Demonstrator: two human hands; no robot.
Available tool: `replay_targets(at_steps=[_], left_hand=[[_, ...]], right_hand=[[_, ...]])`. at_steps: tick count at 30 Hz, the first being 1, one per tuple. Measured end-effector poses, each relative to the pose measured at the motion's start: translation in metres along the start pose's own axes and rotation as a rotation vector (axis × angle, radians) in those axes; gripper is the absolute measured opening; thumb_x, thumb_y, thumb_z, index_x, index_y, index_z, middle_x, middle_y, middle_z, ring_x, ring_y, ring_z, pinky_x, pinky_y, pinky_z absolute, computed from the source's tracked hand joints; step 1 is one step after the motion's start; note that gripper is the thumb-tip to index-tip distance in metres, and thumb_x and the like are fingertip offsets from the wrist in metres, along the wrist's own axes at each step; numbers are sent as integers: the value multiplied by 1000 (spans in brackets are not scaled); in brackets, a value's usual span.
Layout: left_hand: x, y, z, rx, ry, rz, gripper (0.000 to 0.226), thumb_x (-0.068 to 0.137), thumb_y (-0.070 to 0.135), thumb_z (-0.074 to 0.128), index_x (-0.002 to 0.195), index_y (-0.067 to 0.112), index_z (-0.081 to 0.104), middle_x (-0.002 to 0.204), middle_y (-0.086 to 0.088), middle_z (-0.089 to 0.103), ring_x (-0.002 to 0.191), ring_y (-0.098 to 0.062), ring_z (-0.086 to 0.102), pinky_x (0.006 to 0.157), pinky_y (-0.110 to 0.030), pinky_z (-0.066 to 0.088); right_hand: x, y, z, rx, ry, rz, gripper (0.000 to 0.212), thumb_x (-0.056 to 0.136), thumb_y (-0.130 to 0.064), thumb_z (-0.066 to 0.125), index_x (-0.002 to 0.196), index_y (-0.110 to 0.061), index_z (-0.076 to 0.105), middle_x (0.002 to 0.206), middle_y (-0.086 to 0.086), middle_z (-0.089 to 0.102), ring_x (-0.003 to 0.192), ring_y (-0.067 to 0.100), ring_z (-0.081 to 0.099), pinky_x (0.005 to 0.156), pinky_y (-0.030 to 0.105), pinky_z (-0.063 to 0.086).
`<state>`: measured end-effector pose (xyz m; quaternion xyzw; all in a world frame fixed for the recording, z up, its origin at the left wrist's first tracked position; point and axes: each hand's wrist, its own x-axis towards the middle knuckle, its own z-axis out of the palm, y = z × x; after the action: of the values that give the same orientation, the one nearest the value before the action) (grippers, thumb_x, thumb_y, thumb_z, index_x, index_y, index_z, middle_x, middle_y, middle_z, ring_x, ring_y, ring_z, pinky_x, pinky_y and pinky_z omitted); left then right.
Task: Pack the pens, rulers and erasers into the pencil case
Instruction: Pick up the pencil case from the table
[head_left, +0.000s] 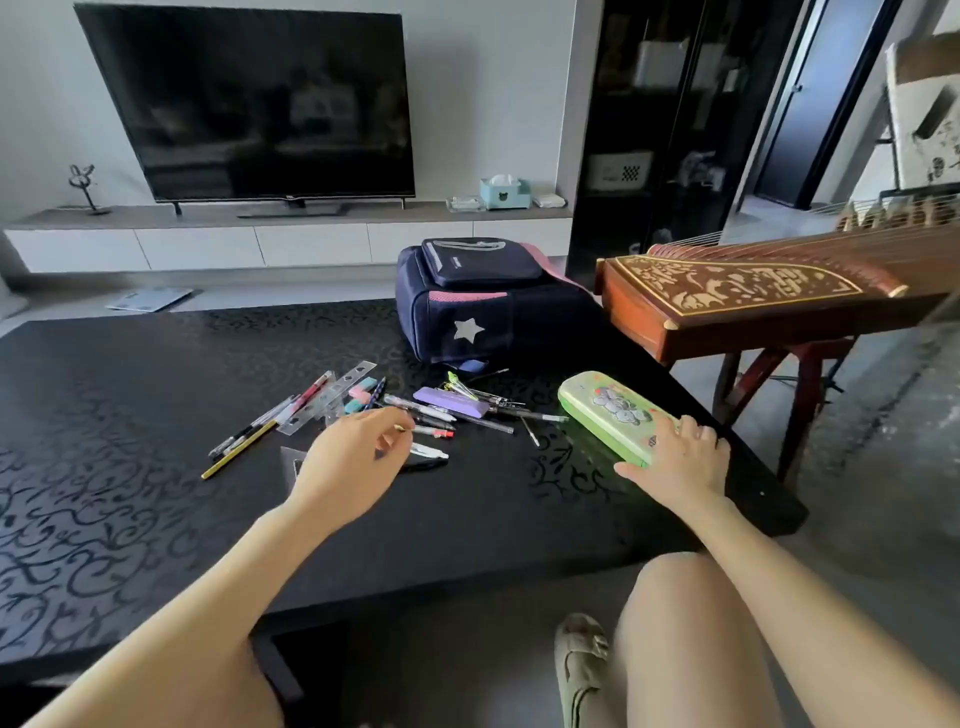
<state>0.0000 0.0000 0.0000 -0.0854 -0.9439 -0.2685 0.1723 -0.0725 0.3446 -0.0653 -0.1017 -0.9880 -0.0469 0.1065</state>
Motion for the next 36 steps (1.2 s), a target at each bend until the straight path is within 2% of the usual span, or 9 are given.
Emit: replay_targets(at_steps=[5,11,14,20,24,27,31,34,36], left_hand=[[8,-14,38,-58,-91,-100,14,89,24,54,99,29,63,82,15,60,72,1,53,69,-27,47],[15,-19,72,-264,-144,-221,10,90,24,55,92,31,61,87,11,65,84,-3,59,72,-21,47],[18,-12,80,-491,-174,-321,9,88,30,57,93,29,64,90,9,67,89,-8,62,82,-32,54],[22,11,78,-1162,-241,-555,61,73,52,61,126,24,48,115,0,67,106,-16,64,90,-42,53],[13,-7,68,-1285,76,-657,44,84,29,63,125,22,49,114,-7,68,100,-24,68,85,-46,56],[1,-37,55,-1411,74,-802,32,88,29,57,118,18,56,103,-10,73,86,-25,71,74,-42,58],[-13,-58,43,-1689,-102,-966,31,87,33,54,105,11,63,84,-12,74,69,-24,72,62,-35,59],[-16,-66,44,-1749,-123,-951,31,88,34,50,98,7,63,78,-14,74,64,-25,71,57,-34,59],[-17,-71,45,-1799,-80,-925,33,89,36,49,100,8,62,79,-13,74,65,-24,72,56,-35,60]], right_hand=[[28,13,34,153,-142,108,106,59,-68,69,140,-23,19,140,19,31,124,40,34,97,51,37],[28,5,39,373,96,188,82,63,-51,76,126,-16,38,120,20,44,104,39,43,73,40,46],[11,-26,13,575,176,132,81,63,-55,73,126,-17,40,118,14,46,103,33,46,66,34,45],[-56,-136,-11,1029,-87,-167,83,53,-60,70,125,-27,44,112,-4,46,104,16,49,84,33,49],[-79,-158,-11,1196,-370,-410,87,58,-58,72,133,-28,40,122,-8,40,114,7,41,94,26,44],[-76,-149,-18,1552,-686,-378,53,77,-36,67,126,-30,48,123,-4,50,109,5,53,89,29,50],[-79,-160,-24,1620,-767,-333,32,92,-3,53,122,-13,55,114,13,63,98,24,64,79,37,56],[-91,-176,-30,1636,-715,-298,25,94,-1,48,115,-5,60,92,19,68,64,18,66,59,30,56],[-97,-181,-32,1612,-602,-274,22,95,-3,47,110,-5,63,79,19,66,58,16,62,55,27,54]])
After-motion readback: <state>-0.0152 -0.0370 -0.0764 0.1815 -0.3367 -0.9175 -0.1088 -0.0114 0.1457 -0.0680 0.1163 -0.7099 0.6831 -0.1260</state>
